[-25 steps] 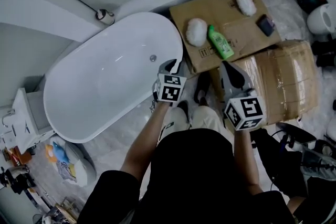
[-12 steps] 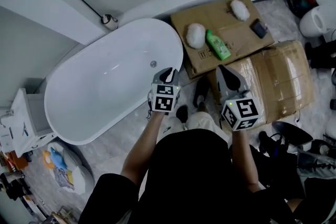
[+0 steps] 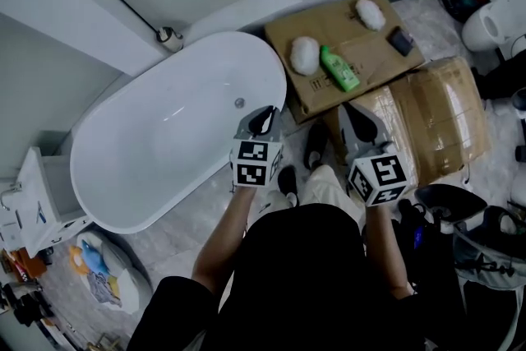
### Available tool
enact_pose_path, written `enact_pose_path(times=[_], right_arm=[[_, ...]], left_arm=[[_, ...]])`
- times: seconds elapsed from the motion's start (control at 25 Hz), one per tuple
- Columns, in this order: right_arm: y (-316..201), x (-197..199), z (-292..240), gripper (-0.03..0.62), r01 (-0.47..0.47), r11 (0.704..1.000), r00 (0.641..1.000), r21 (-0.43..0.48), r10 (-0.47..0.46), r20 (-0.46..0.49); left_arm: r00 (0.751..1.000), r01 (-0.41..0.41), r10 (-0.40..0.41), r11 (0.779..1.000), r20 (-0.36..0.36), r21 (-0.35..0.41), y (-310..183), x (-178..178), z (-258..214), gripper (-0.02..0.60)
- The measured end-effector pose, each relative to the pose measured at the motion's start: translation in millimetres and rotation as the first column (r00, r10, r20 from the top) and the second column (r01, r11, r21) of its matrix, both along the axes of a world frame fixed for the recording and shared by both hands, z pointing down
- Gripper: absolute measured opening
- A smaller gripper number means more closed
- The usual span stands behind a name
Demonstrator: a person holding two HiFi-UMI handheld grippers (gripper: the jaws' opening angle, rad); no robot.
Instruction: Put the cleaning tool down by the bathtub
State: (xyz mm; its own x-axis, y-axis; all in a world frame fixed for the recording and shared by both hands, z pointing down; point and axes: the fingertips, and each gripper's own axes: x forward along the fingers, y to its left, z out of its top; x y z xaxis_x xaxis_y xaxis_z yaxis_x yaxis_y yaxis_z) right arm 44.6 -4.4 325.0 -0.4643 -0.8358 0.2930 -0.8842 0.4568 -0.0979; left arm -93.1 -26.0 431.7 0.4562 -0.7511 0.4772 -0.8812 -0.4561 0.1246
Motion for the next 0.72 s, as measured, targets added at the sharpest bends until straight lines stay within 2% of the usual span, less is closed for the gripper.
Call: enact_pose_path(times=[0.4,0.72], right_arm=[[17,-3,-31,0.008,-0.008,0.999,1.000,0.052,0.008,-0.009],[25,8,-33,0.008,-0.019,0.999,1.000,0.048,0.020,-0.021]], left_arm=[[0.998,-0.046,0.049,0.996,-0.034,0.083,9,2,-46,0.000],[0.996,-0.072,0.080,0.989,-0.051,0.130,11,16,-75,0.000]])
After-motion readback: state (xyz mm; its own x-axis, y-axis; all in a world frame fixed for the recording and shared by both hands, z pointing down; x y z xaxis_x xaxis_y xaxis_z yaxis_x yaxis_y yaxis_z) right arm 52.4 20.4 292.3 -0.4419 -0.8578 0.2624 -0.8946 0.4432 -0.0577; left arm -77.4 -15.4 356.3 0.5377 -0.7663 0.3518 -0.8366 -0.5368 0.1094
